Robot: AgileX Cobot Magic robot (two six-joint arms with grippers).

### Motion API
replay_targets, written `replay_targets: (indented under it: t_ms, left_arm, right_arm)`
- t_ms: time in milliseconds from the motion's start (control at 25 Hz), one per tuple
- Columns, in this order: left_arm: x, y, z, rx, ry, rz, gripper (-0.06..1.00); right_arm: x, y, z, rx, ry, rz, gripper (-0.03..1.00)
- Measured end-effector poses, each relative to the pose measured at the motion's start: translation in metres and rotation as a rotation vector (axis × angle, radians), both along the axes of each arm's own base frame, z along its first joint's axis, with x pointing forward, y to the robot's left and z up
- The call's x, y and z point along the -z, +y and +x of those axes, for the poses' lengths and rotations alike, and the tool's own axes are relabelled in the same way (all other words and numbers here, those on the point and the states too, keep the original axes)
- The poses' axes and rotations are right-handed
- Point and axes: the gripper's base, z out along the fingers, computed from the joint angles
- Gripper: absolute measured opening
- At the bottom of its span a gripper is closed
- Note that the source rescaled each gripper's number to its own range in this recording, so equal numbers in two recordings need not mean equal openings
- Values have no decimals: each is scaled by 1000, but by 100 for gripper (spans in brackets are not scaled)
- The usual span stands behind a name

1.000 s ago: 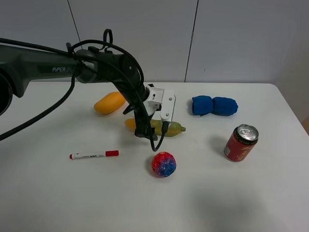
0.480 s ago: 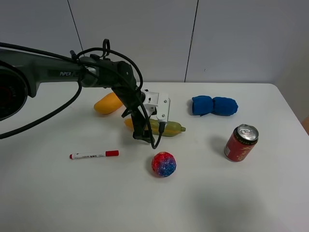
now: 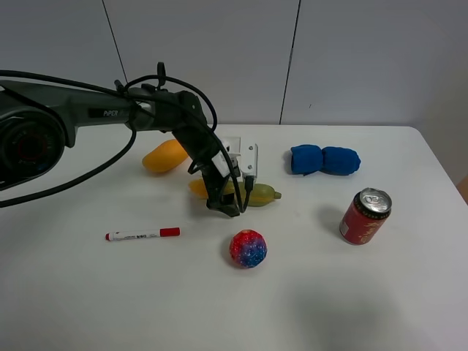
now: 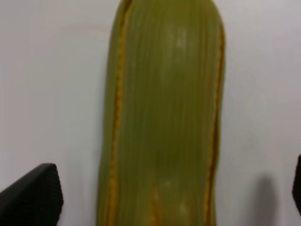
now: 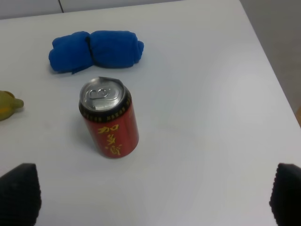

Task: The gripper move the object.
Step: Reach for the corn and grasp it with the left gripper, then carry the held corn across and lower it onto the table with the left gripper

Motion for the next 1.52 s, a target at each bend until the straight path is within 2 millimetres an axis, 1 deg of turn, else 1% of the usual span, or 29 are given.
replay_targets:
  t_ms: [160,360,640,680,720,760,800,840,880,920,1000,1120,1200,1240,1320,1360,1440,1520]
  left_arm:
    - [1,1,1,0,5,2,100]
    - [14,1,1,0,23,13,100]
    - [16,1,1,-3,27,13,99]
    - [16,1,1,-3,26,13,94]
    - [16,1,1,-3,26,13,83]
    - [16,1,1,-3,28,13,63]
    - [15,1,1,1,32,14,35]
    - [14,1,0,13,41,22,3]
    - [11,1,0,25,48,27,0]
    - [7,1,-1,34,55,37,3]
    - [-7,1,0,10,63,33,4]
    - [-55,1,5,-173,48,-26,4]
    - [-93,10,7,-419,72,-79,4]
    - [-107,19,10,-550,86,-91,4]
    - [-131,47,15,-897,160,-114,4]
    - [-137,63,16,-1056,198,-93,4]
    - [-144,99,16,-1306,251,-8,4]
    - [-145,130,13,-1451,246,75,4]
  right_arm:
    - [0,0,0,0,0,0,100]
    - [0,0,0,0,0,0,100]
    - [0,0,0,0,0,0,100]
    - [0,0,0,0,0,0,100]
    - [0,0,0,0,0,0,100]
    - [0,0,0,0,0,0,100]
    - [0,0,0,0,0,0,100]
    - [0,0,0,0,0,0,100]
    - [0,0,0,0,0,0,100]
    - [0,0,0,0,0,0,100]
    - [0,0,0,0,0,0,100]
    - [0,0,0,0,0,0,100]
    - [0,0,0,0,0,0,100]
    - [0,0,0,0,0,0,100]
    - [0,0,0,0,0,0,100]
    - [0,0,0,0,0,0,100]
    - [0,0,0,0,0,0,100]
    - [0,0,0,0,0,0,100]
